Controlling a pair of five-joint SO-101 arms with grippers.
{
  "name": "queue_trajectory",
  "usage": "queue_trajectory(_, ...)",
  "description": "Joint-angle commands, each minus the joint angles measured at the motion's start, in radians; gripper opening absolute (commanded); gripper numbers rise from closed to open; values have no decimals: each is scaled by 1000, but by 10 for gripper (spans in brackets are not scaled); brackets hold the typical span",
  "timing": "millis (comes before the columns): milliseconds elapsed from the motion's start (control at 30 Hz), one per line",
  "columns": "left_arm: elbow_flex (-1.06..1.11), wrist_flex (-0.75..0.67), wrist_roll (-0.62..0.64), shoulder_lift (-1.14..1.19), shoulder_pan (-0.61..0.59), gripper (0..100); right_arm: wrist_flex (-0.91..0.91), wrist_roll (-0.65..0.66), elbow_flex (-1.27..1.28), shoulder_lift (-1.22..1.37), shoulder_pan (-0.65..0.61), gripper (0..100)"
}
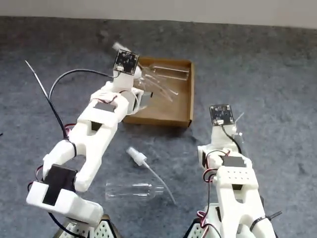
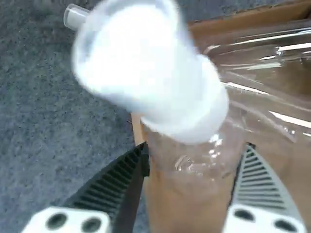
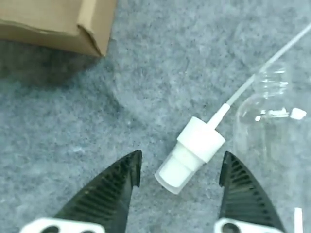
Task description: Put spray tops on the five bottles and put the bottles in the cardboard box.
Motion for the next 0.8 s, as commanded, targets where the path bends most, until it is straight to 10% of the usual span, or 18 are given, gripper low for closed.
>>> queue_trajectory(0, -45, -14, -95, -165, -25, 192, -18, 9, -7, -19, 10, 221)
queue_trajectory(767, -56, 206, -107, -513, -84, 194, -18, 9, -7, -19, 10, 221)
